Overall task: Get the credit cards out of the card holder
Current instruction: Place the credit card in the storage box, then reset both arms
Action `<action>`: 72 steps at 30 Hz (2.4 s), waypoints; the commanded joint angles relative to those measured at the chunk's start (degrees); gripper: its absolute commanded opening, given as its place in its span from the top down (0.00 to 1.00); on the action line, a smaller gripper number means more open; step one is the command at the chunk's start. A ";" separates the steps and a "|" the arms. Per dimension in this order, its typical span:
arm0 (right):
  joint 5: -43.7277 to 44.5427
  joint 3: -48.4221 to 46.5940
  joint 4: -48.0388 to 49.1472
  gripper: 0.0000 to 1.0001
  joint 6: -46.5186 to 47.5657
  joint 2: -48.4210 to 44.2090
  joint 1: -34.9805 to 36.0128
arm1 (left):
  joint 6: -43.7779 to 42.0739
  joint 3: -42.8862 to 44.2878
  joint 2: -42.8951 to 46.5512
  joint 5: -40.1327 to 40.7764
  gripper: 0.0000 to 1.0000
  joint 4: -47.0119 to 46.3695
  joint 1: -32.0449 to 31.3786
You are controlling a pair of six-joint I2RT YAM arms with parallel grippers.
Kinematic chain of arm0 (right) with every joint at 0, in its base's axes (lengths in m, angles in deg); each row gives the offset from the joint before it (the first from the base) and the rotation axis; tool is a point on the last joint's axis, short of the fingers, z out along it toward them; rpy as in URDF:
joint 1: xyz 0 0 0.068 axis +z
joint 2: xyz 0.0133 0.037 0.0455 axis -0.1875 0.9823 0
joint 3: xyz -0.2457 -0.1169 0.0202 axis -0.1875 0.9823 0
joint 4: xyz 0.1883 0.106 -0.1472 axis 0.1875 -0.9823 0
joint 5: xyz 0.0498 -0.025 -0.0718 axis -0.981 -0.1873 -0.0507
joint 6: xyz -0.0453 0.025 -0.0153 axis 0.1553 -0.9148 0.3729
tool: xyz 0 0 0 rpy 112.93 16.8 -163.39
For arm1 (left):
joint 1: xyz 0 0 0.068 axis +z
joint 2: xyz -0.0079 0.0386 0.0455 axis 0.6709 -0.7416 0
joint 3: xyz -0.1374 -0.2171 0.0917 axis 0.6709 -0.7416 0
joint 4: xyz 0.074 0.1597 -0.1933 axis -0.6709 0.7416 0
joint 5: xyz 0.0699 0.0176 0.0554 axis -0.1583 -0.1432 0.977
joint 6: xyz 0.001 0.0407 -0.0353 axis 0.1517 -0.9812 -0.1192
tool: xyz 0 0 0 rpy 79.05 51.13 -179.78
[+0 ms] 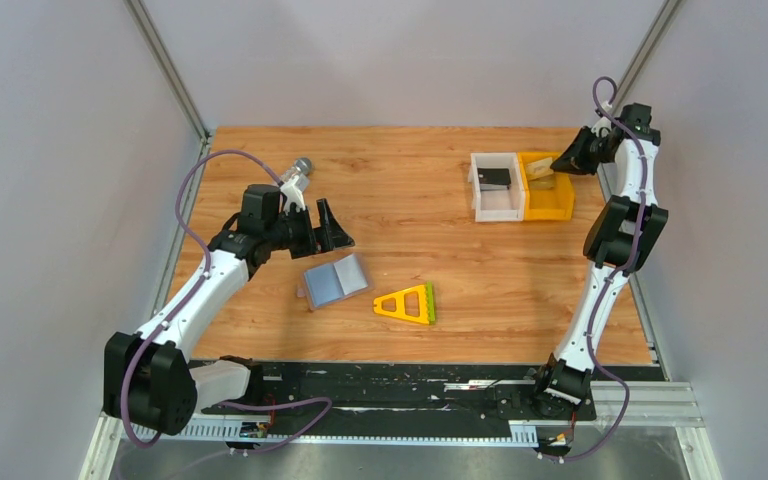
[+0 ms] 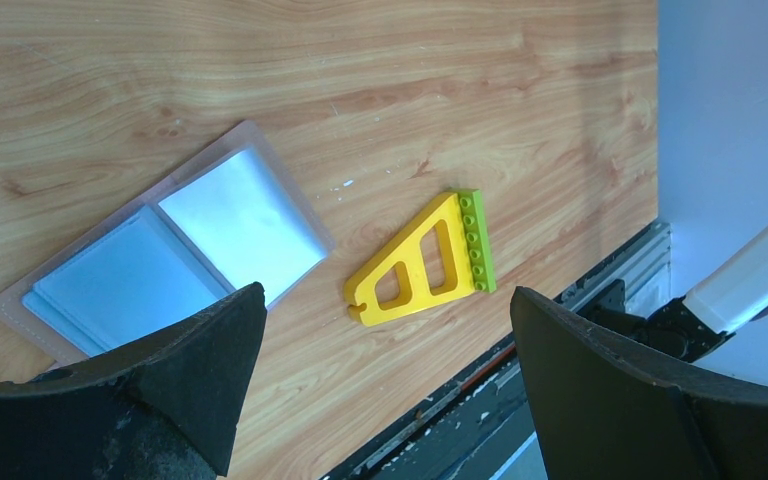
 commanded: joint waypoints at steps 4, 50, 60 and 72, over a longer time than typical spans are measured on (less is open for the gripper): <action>0.97 -1.90 5.17 0.85 -1.69 -0.79 0.29 | 0.65 0.12 -0.05 0.21 0.00 -2.23 -0.20; 16.37 74.23 19.54 0.00 -24.33 -83.32 32.65 | -4.67 10.59 10.88 2.15 0.00 9.96 -0.20; 19.11 84.78 20.78 0.00 -29.14 -97.68 32.69 | -3.21 3.71 18.19 1.41 0.00 6.14 -0.19; 18.05 86.24 21.75 0.00 -30.98 -101.62 32.71 | -2.87 0.03 20.79 1.76 0.00 6.33 -0.15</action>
